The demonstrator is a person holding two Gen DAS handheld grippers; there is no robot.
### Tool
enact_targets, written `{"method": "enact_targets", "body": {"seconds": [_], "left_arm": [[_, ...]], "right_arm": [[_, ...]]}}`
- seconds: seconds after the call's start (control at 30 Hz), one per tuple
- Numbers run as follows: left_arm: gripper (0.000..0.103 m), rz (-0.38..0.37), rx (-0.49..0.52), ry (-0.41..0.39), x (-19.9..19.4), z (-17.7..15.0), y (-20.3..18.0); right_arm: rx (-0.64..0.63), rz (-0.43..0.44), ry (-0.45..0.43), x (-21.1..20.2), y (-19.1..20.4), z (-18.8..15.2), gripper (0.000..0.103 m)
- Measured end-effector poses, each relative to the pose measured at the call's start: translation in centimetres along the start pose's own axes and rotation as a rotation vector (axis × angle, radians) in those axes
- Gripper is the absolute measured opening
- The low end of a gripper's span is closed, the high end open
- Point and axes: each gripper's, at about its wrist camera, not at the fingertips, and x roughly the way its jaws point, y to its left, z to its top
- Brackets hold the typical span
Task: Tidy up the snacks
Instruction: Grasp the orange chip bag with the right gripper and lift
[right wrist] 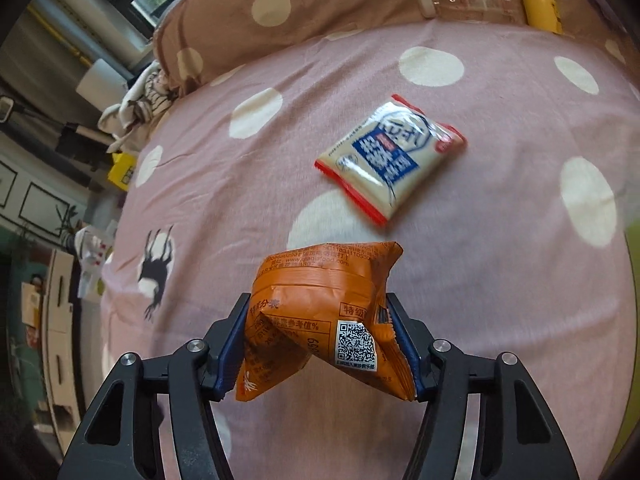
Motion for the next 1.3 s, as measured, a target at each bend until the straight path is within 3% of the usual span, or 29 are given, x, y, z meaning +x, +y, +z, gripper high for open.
{"method": "enact_targets", "body": {"seconds": [0.13, 0.27, 0.37, 0.43, 0.63, 0.8, 0.93, 1.0, 1.07, 1.13, 1.3], "left_arm": [[0.089, -0.125, 0.066, 0.023, -0.2, -0.6, -1.7], [0.089, -0.153, 0.143, 0.036, -0.1, -1.6, -3.9], [0.089, -0.176, 0.192, 0.065, 0.2, -2.4, -5.5], [0.089, -0.2, 0.216, 0.081, 0.4, -2.8, -6.3], [0.089, -0.271, 0.278, 0.125, 1.0, -4.3, -8.5], [0.089, -0.295, 0.307, 0.189, 2.5, -5.4, -10.3], [0.087, -0.291, 0.299, 0.211, 3.7, -5.7, -10.9], [0.081, -0.321, 0.289, 0.205, 3.8, -5.6, -10.9], [0.063, -0.371, 0.278, 0.194, 3.8, -5.5, -11.0], [0.054, -0.407, 0.285, 0.187, 3.6, -5.6, -11.4], [0.051, -0.431, 0.302, 0.125, 1.7, -5.6, -12.7]], "right_arm": [[0.042, 0.043, 0.0, -2.3, -2.0, -2.3, 0.065], [0.088, 0.031, 0.085, -2.2, -3.8, -4.5, 0.069], [0.083, -0.003, 0.022, -3.9, -4.9, -5.7, 0.079], [0.113, 0.029, -0.035, -5.1, -5.8, -5.9, 0.088], [0.21, 0.102, -0.117, -7.5, -8.0, -5.9, 0.088], [0.2, 0.174, -0.061, -6.1, -8.0, -5.8, 0.088], [0.198, 0.165, -0.002, -4.4, -7.7, -5.8, 0.081], [0.186, 0.168, 0.024, -3.6, -7.6, -5.8, 0.076], [0.17, 0.181, 0.041, -3.0, -7.7, -5.6, 0.069], [0.195, 0.215, 0.052, -2.7, -8.0, -5.8, 0.064], [0.157, 0.204, 0.002, -4.3, -7.7, -5.9, 0.064]]}}
